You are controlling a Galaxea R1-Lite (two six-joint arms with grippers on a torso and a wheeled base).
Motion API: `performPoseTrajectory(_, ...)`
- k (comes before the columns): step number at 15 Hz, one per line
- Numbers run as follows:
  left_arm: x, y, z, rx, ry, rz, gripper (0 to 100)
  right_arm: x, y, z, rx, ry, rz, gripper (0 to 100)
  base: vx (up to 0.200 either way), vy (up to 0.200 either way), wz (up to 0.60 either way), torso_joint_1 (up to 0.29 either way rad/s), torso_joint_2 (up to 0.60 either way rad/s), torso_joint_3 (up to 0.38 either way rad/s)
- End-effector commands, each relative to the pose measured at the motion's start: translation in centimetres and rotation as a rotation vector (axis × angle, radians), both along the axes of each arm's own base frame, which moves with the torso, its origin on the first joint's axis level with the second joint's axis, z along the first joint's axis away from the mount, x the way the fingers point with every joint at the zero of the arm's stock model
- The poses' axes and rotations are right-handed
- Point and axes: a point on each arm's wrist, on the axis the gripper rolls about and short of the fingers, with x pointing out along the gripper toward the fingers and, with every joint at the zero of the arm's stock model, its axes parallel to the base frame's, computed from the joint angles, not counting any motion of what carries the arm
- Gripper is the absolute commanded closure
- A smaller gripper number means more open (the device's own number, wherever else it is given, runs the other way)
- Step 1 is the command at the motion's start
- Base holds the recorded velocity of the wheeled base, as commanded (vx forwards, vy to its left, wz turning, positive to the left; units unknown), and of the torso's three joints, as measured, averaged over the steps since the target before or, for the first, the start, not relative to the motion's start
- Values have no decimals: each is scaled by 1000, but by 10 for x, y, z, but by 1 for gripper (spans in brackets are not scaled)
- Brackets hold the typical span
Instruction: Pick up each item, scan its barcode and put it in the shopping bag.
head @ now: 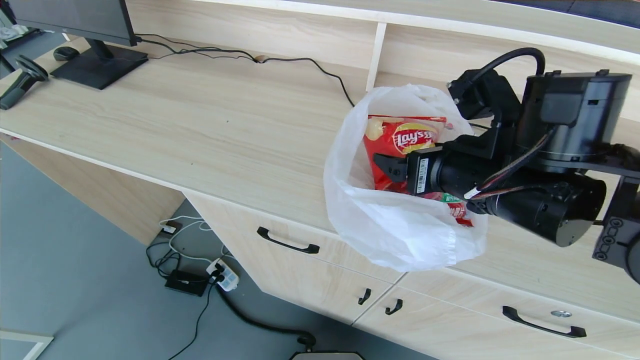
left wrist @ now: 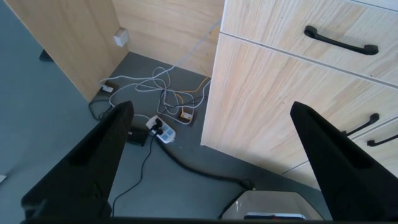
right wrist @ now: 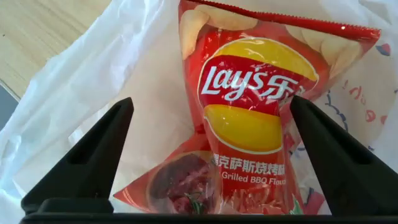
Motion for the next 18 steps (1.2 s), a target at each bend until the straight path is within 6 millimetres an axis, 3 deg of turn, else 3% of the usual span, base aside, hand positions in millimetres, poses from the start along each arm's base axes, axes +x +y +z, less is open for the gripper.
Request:
performPoseTrajectory(1,0,0,0,0,-1,0,0,-20,-17,11,12,-36,-3,0,0,0,0,0,0,0)
performPoseTrajectory(4,0,0,0,0,-1,0,0,-57,-46,-16,-16,-33,2,0,0,0,0,0,0,0)
performPoseTrajectory(8,0,0,0,0,-1,0,0,-84,-69,-19,-8,-102,65,0,0,0,0,0,0,0)
performPoseTrajectory(11,0,0,0,0,-1,0,0,-84,-68,-18,-5,-106,88,0,0,0,0,0,0,0)
performPoseTrajectory(18,0,0,0,-1,1,0,0,-83,-68,-19,-5,-103,94,0,0,0,-600,-45,101,46)
